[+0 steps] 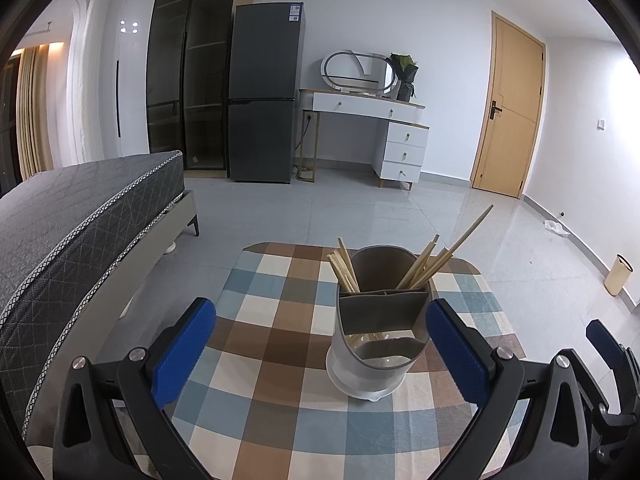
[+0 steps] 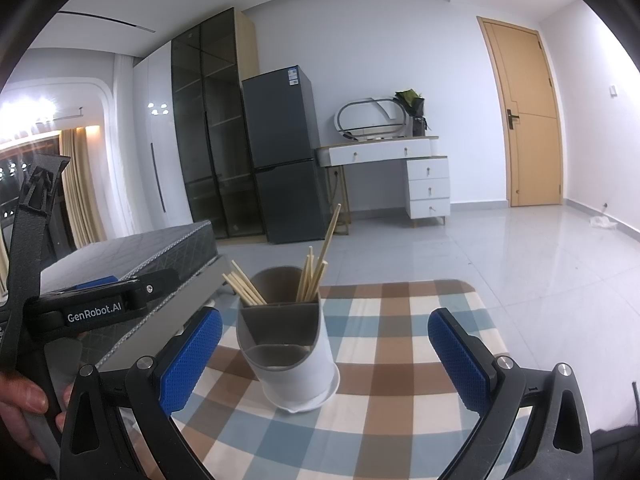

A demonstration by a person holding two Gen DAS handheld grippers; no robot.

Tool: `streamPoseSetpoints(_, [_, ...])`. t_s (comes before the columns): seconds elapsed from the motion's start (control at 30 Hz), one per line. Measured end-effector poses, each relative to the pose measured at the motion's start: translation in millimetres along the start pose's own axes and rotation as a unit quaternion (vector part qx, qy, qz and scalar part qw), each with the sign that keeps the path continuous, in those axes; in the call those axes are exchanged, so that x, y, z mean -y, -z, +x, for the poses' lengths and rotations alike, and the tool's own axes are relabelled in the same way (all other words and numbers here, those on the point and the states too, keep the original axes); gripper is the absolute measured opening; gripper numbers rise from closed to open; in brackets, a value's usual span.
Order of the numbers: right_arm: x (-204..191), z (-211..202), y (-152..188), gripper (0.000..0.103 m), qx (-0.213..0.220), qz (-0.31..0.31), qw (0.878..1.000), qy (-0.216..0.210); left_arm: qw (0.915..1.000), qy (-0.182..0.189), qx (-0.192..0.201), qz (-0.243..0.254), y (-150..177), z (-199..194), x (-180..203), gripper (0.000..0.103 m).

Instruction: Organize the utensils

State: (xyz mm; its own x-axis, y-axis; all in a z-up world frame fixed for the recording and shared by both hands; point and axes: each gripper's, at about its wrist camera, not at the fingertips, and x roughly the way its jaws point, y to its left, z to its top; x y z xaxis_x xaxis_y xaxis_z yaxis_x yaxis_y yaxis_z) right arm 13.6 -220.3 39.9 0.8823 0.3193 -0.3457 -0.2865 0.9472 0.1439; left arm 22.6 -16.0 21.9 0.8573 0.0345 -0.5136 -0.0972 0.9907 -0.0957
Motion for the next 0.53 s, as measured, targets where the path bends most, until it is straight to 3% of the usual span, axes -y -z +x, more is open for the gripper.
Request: streamPoseSetpoints(0.53, [-2.6,2.4,2.7,0.103,-0.005,0.000,1.000,0.002,0.9999,0.001,0.001,-0.015,1.8,1.0,-2.8,0.102])
